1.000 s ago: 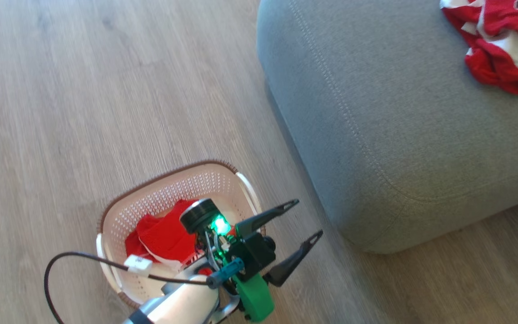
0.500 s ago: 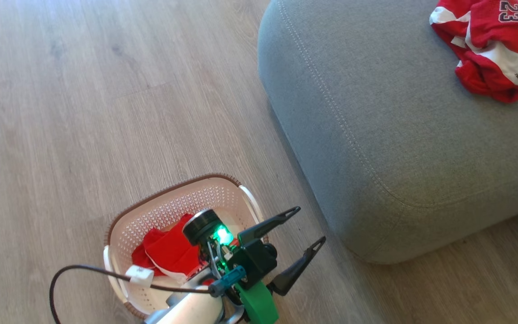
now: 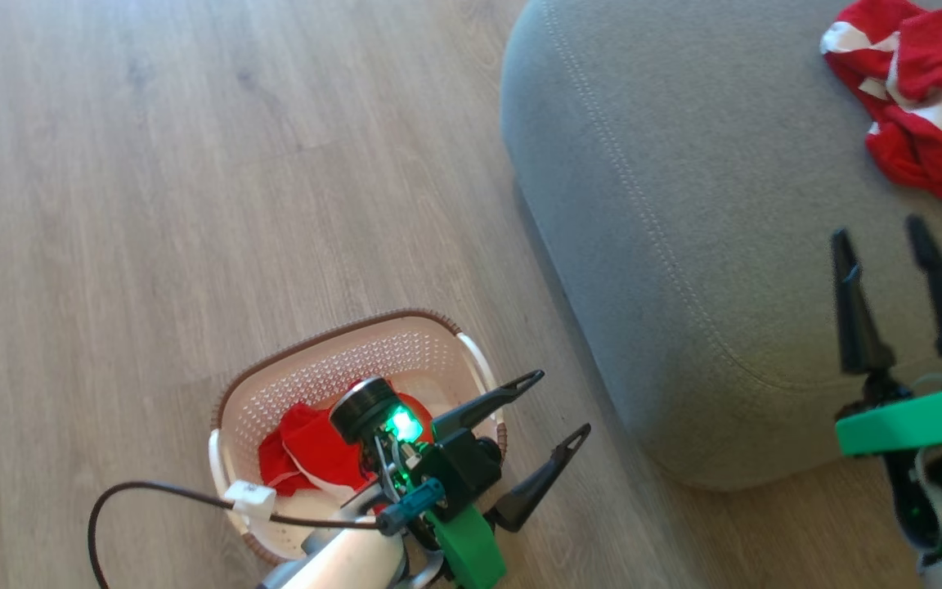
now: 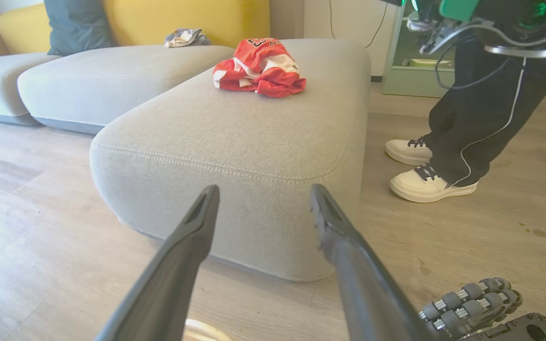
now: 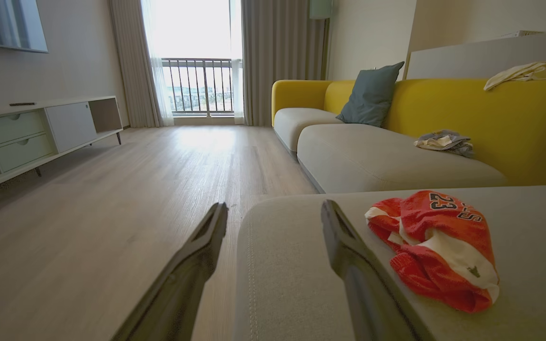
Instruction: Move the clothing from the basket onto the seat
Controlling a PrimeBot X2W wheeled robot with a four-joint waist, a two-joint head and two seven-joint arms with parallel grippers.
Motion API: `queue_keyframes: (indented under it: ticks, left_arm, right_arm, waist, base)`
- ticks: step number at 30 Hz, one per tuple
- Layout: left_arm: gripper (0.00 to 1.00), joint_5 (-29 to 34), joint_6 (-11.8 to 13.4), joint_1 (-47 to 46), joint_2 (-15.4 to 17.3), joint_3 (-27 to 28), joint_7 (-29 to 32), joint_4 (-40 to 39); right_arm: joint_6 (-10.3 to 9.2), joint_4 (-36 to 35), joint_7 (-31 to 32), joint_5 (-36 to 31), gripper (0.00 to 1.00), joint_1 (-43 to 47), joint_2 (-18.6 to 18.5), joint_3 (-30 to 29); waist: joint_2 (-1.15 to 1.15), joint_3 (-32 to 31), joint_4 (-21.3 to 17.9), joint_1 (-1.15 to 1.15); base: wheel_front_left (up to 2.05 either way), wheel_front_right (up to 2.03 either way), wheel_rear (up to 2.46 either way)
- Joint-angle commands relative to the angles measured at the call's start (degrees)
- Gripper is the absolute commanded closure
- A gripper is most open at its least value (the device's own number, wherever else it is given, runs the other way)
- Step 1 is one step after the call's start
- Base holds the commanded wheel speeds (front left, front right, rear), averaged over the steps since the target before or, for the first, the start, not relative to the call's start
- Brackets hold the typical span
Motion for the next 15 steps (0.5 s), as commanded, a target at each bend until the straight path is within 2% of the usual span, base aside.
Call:
queue_keyframes:
  ticks: [1,8,15]
  left_arm:
    - [0.0,0.6,-0.1,-0.6,-0.6,2.0,-0.3,-2.0]
    - [0.0,0.3,-0.1,-0.1,-1.1,4.0,-0.3,-1.7]
    - [0.0,0.9,0.1,1.5,-1.8,7.9,-0.3,-0.6]
  right_arm:
    - [-0.02,-1.6,-0.5,0.4,0.0,-0.1,-1.4,1.1]
    - [-0.02,1.0,-0.5,0.4,0.0,1.2,0.1,4.0]
    - [-0.02,2.7,-0.5,-0.8,0.0,2.0,1.5,6.7]
  waist:
    - [0.0,0.0,0.7,0.0]
    - [0.0,-0.2,4.8,0.0]
    - [0.0,-1.2,11.7,0.0]
  base:
    - [0.0,0.0,0.0]
    - [0.0,0.0,0.0]
    - [0.0,0.0,0.0]
